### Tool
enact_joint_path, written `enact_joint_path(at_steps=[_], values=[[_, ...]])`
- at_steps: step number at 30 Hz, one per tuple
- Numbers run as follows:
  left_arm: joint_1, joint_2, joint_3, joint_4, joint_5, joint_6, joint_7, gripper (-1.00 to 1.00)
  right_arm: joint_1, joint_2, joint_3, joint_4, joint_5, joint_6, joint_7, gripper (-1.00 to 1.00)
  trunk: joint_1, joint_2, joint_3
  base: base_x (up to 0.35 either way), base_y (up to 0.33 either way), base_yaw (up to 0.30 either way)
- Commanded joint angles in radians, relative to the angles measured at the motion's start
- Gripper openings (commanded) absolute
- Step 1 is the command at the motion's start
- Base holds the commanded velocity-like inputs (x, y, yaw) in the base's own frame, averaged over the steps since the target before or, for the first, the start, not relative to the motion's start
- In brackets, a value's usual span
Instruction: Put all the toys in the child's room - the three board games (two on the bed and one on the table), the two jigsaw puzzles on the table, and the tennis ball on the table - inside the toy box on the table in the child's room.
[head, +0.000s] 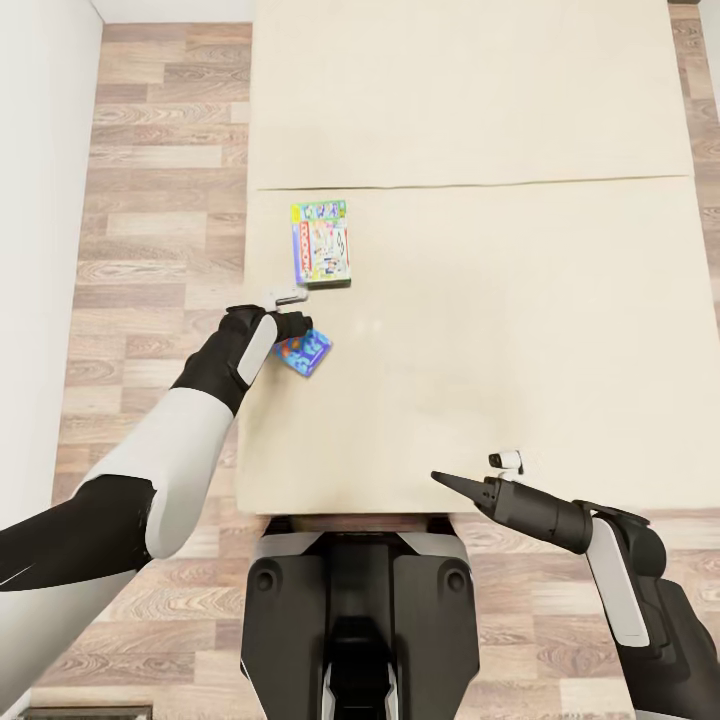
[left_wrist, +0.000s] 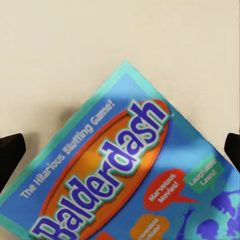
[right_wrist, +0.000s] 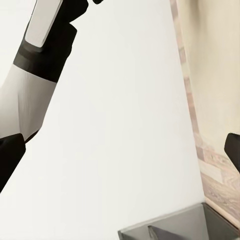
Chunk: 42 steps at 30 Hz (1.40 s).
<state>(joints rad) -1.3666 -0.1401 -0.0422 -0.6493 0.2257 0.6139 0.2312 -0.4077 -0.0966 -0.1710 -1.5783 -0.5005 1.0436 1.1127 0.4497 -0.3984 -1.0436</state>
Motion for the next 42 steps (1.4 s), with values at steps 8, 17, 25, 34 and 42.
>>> enact_joint_path(at_steps=[8, 17, 25, 34, 42], values=[[0.0, 0.001, -0.004, -0.001, 0.011, 0.004, 0.012, 1.0, 0.0, 0.0, 0.0, 0.0, 0.002, 0.004, 0.004, 1.0, 0.0, -0.002, -0.001, -0.226, 0.0, 0.0], [0.0, 0.0, -0.005, -0.001, 0.01, 0.004, 0.015, 1.0, 0.0, 0.0, -0.001, 0.0, 0.002, 0.004, 0.004, 1.0, 0.0, -0.002, -0.001, -0.215, -0.003, 0.0], [0.0, 0.0, -0.006, -0.001, 0.009, 0.003, 0.016, 1.0, 0.0, 0.0, -0.002, 0.0, 0.002, 0.004, 0.004, 1.0, 0.0, -0.002, -0.001, -0.199, -0.075, 0.0], [0.0, 0.0, -0.007, -0.001, 0.009, 0.003, 0.016, 1.0, 0.0, 0.0, -0.001, 0.0, 0.002, 0.004, 0.004, 1.0, 0.0, -0.002, -0.001, -0.19, -0.063, 0.0], [0.0, 0.0, -0.007, -0.001, 0.009, 0.003, 0.016, 1.0, 0.0, 0.0, -0.002, 0.0, 0.002, 0.004, 0.004, 1.0, 0.0, -0.002, -0.001, -0.182, -0.067, 0.0]])
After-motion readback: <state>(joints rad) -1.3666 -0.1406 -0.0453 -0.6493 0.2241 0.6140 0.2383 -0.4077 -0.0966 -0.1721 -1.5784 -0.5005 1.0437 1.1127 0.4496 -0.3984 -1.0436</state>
